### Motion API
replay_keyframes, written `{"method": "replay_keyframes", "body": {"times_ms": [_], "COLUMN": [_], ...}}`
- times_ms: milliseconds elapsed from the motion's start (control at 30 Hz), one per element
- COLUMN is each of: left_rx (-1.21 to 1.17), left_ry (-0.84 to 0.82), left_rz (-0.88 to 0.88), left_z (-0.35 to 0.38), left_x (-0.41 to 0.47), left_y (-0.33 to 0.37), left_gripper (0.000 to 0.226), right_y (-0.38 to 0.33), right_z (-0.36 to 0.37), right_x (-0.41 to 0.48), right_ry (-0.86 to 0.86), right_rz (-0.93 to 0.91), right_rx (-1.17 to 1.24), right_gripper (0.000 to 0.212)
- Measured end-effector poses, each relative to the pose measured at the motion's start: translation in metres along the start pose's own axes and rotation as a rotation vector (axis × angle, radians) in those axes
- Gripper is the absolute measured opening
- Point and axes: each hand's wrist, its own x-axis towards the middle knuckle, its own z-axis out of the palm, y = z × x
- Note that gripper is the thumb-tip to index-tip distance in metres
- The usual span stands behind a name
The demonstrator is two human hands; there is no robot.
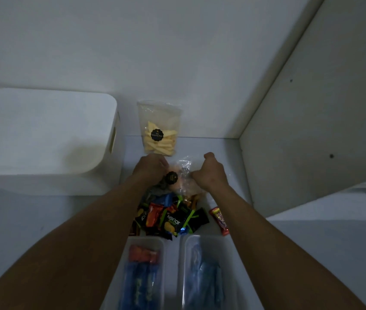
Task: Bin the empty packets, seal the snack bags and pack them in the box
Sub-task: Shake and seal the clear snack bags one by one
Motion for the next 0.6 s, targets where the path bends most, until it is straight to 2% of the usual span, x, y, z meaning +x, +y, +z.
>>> {"method": "replay_keyframes", "body": {"times_ms": [100,167,300,467,600], "left_rx": [-0.049,-0.071,-0.1,-0.133,-0.183], "left_ry": [0.007,0.016,0.042,0.078,0.099], "left_rz": [0.009,0.01,0.038,0.086,0.142], "left_z": [-0.009,-0.018,-0.041,-0.083,-0.121], "left_x": [-0.004,-0.009,-0.027,-0.062,-0.1], "left_y": [-0.002,0.0,0.01,0.032,0.06], "left_gripper": [0.024,0.019,0.016,0.004,0.017], "right_y": [-0.004,-0.009,-0.021,-0.057,-0.09], "right_z": [-0.006,-0.012,-0.032,-0.071,-0.1], "right_x": [-0.007,-0.014,-0.032,-0.072,-0.107], "right_ry": [0.002,0.003,-0.005,0.041,0.072], "right_rz": [0.03,0.032,0.032,-0.111,-0.262], "right_rx": [0.063,0.163,0.415,0.529,0.565], "right_gripper": [0.038,0.023,0.014,0.011,0.006]}}
